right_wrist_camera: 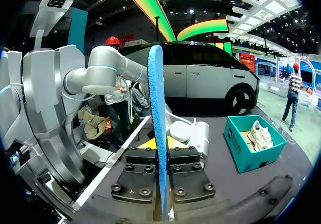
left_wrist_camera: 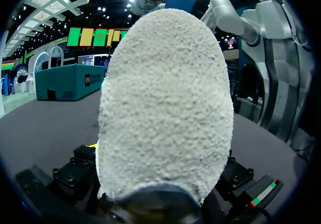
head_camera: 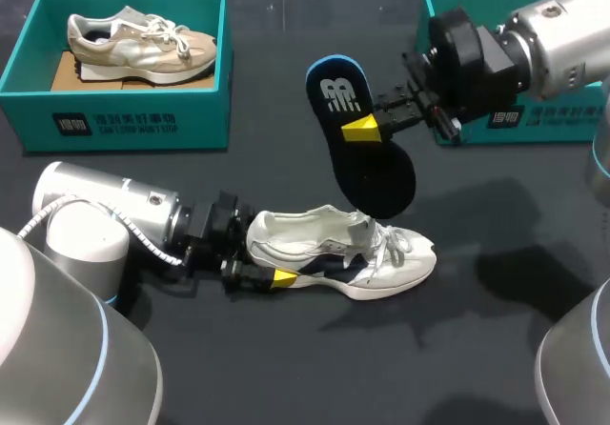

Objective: Take the shoe out of the shoebox, open the shoe tongue, remove and reinsert the insole, then place the shoe into the shoebox

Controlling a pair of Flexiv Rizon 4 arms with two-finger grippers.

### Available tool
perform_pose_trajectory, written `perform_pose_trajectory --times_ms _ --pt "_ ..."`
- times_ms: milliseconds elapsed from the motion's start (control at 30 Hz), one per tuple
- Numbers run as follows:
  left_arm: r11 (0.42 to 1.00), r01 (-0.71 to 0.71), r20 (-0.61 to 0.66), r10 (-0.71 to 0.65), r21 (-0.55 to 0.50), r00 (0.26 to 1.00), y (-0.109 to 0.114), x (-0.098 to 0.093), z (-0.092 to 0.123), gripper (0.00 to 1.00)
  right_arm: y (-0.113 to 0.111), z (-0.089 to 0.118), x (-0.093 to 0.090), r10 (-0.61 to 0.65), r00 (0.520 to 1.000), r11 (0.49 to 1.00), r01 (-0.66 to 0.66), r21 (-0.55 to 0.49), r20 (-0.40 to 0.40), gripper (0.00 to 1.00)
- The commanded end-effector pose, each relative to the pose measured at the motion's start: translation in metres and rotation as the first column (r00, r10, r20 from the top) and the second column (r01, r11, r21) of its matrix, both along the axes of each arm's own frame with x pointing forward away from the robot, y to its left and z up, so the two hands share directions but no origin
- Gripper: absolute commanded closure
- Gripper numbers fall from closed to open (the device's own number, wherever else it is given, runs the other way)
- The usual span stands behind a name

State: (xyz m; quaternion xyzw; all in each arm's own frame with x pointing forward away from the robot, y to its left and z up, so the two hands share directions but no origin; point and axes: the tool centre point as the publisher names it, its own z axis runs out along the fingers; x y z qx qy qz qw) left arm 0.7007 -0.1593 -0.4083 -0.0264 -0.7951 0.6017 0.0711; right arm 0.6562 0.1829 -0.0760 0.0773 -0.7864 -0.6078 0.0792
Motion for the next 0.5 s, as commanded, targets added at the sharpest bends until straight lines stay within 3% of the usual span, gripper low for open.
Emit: perform_pose_trajectory --times_ms 33,233,333,500 --pt "1.000 0.000 0.001 0.000 0.001 1.000 0.000 0.000 0.000 1.00 0.000 -0.005 -0.007 -0.040 0.998 0.999 0.041 0.028 -0.045 1.00" --pt "1.000 0.000 0.001 0.000 0.001 1.000 0.000 0.000 0.000 1.00 -0.010 -0.018 -0.028 -0.134 0.973 0.977 0.161 0.139 -0.186 1.00" --pt "1.000 0.000 0.001 0.000 0.001 1.000 0.000 0.000 0.000 1.00 -0.017 -0.019 -0.044 -0.177 0.943 0.967 0.220 0.126 -0.283 1.00" --pt "1.000 0.000 0.001 0.000 0.001 1.000 0.000 0.000 0.000 1.00 -0.017 -0.019 -0.044 -0.177 0.943 0.967 0.220 0.126 -0.283 1.00"
